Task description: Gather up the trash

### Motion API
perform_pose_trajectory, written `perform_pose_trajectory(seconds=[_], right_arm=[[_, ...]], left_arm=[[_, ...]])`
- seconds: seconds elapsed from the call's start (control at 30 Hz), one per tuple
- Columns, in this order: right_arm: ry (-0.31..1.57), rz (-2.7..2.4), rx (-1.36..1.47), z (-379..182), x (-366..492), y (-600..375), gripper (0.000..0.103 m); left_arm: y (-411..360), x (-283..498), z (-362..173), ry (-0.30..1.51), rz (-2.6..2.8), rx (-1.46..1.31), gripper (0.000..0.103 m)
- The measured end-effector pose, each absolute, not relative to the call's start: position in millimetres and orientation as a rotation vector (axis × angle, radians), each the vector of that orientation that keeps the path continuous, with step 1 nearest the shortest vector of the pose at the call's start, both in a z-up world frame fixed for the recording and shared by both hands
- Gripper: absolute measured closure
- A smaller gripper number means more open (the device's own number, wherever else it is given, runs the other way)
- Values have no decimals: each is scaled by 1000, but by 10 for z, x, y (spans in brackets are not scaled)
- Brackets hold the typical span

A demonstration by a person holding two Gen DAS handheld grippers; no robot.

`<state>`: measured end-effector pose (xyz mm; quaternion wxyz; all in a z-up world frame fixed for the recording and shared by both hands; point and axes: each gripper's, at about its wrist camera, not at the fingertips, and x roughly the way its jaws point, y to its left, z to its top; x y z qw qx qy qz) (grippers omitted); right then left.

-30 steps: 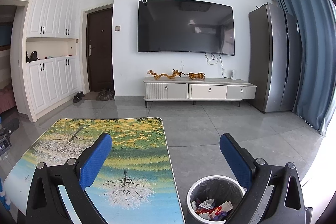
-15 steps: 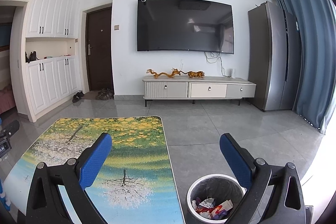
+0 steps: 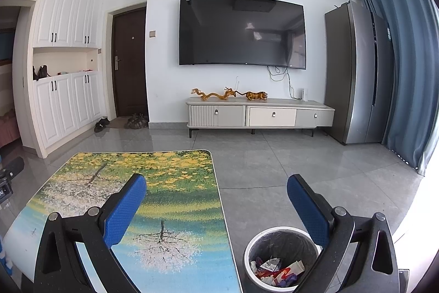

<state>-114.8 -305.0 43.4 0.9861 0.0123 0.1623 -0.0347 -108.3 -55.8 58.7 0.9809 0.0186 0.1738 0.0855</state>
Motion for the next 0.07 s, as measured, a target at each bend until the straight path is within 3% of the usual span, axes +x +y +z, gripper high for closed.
perform_pose_trajectory(seconds=[0.07], right_arm=[[332,-69,24,425,-1137,-3045,0]], left_arm=[[-555,-1081,585,353,170,36,20]])
